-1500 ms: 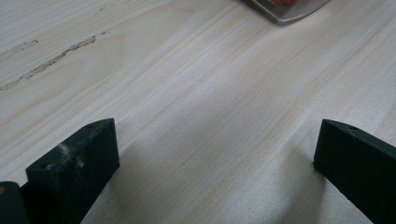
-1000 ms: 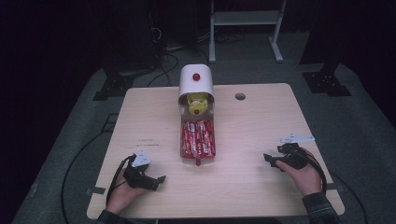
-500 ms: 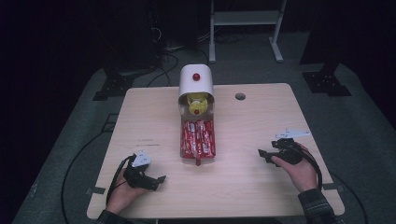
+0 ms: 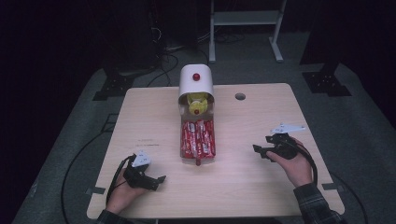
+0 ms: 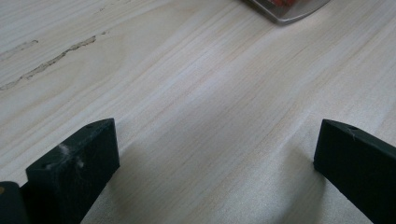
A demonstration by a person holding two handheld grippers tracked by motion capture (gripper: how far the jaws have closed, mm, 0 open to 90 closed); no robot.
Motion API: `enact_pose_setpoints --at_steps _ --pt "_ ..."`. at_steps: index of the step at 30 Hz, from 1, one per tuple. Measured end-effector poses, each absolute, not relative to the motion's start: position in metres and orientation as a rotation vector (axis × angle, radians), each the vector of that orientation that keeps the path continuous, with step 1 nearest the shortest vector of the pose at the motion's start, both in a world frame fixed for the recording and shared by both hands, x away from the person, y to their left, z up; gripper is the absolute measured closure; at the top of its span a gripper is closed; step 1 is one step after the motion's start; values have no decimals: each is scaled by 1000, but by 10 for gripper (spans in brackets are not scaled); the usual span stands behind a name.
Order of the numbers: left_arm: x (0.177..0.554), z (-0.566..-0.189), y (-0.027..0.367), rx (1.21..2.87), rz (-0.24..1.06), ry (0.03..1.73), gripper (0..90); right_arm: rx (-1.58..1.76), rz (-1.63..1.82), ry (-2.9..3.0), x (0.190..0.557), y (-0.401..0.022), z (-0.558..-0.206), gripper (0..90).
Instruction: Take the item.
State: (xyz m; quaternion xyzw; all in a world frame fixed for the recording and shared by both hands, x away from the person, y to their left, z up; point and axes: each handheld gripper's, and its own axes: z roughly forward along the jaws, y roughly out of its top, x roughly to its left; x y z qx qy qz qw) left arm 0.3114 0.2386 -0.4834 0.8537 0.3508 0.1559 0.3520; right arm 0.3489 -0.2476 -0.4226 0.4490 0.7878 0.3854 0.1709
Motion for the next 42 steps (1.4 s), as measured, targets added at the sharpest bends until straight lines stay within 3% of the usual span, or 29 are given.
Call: enact_pose_setpoints --at_steps 42 --pt "311 -484 238 2205 403 909 0 1126 1190 2299 372 -191 -402 318"
